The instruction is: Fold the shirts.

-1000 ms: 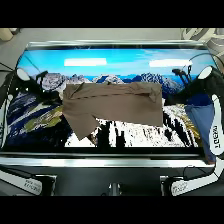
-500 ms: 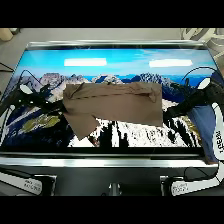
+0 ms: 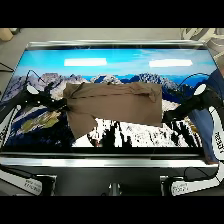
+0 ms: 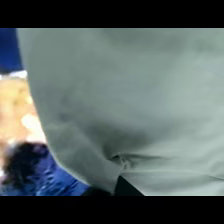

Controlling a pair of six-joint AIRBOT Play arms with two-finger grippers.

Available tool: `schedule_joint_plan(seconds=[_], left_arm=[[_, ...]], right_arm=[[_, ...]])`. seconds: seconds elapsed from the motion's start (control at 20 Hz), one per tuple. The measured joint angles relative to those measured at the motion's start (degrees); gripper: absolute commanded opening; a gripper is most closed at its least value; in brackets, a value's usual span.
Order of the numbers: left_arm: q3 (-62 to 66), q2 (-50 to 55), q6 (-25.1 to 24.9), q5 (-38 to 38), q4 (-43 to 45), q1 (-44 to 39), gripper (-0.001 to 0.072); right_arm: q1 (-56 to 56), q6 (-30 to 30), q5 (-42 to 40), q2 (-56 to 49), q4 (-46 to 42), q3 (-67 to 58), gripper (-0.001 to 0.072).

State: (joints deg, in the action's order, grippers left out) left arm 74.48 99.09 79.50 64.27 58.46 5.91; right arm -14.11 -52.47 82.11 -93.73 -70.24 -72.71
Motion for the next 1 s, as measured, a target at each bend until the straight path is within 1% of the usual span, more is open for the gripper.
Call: schedule_joint_plan(seconds=[0.15, 0.3, 0.35, 0.45, 0.5, 0.55, 0.6, 0.8, 0.9, 1.0], left_arm=[[0.13, -1.25, 0.17, -0.42, -0.22, -0.66, 0.0024], [0.17, -2.32, 0.17, -0.50, -0.42, -2.01, 0.0023], [0.17, -2.56, 0.17, -0.57, -0.39, -2.47, 0.0023], [0.20, -3.02, 0.15, -0.70, -0.42, -3.76, 0.0023], [0.17, -3.21, 0.11, -0.68, -0.42, -4.44, 0.0023], [0.20, -3.41, 0.07, -0.72, -0.44, -5.05, 0.0024], [0.20, -3.61, 0.04, -0.74, -0.44, -5.66, 0.0023], [0.33, -5.77, 0.02, -0.68, -0.35, -7.04, 0.0022], [1.64, -9.16, 0.00, -0.81, 0.33, -7.10, 0.0021], [5.29, -14.80, 0.00, -0.83, 1.73, -7.06, 0.0021]], right_arm=[[0.00, -0.04, -1.66, -0.52, 1.64, 1.84, 0.0566], [0.00, -0.20, -2.08, -1.16, 3.76, 3.69, 0.0541], [0.04, -0.20, -2.16, -1.25, 4.72, 4.17, 0.0502], [0.61, -0.20, -2.67, -1.44, 6.08, 4.85, 0.0490], [1.20, -0.20, -2.91, -1.60, 6.64, 5.07, 0.0462], [1.88, -0.20, -3.50, -1.77, 7.02, 5.22, 0.0251], [2.67, -0.17, -5.20, -2.03, 6.88, 5.40, 0.0023], [4.42, -1.05, -10.34, -1.31, 6.10, 4.76, 0.0017], [4.57, -0.17, -10.16, 1.31, 5.79, 2.21, 0.0016], [4.76, 1.77, -9.81, 5.97, 5.46, -2.80, 0.0017]])
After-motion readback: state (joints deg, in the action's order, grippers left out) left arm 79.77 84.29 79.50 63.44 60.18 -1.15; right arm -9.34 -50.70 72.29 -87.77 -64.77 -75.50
